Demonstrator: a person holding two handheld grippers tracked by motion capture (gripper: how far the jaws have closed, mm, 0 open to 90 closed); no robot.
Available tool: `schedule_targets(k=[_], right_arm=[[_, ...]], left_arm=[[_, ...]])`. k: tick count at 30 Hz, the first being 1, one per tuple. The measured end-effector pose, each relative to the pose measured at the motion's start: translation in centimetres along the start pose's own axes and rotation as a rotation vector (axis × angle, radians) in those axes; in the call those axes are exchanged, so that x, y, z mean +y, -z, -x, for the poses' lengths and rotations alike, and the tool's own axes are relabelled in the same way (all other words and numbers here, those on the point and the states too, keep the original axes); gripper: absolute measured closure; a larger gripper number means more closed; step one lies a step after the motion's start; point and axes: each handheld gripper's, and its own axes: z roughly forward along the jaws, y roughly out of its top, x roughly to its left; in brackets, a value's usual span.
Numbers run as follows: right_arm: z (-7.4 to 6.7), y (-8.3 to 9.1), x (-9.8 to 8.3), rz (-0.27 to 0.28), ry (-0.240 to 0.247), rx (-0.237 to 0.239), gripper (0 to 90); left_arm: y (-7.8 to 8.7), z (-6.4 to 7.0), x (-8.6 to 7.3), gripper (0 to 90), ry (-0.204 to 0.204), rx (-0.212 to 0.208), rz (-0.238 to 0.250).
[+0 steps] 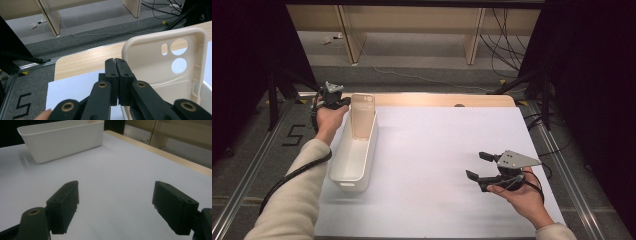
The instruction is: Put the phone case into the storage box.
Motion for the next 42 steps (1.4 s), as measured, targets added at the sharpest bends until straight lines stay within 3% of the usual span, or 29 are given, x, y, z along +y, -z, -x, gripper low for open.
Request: schedule_targets(k=[19,28,36,42], right_arm=[[0.0,0.0,0.0,-0.003,0.001,-0.002,22.5],[-0.1,0.0,0.0,-0.005,0.003,0.0,22.5],[-0.1,0.0,0.0,-0.005,0.002,-0.001,22.5],[-0.1,-0.1,0.0,-0.004,0.003,-0.001,22.4]], left_arm=[[-0.1,0.0,-0.4,82.0,-0.006,-0.008,0.0],[0.8,-0.2,-0.1,69.0,-0.006,0.007,0.012],[1.9,-0.3,0.1,58.2,0.037,0.002,0.034],[2.5,-0.1,0.1,40.7,0.051,-0.018,0.035]])
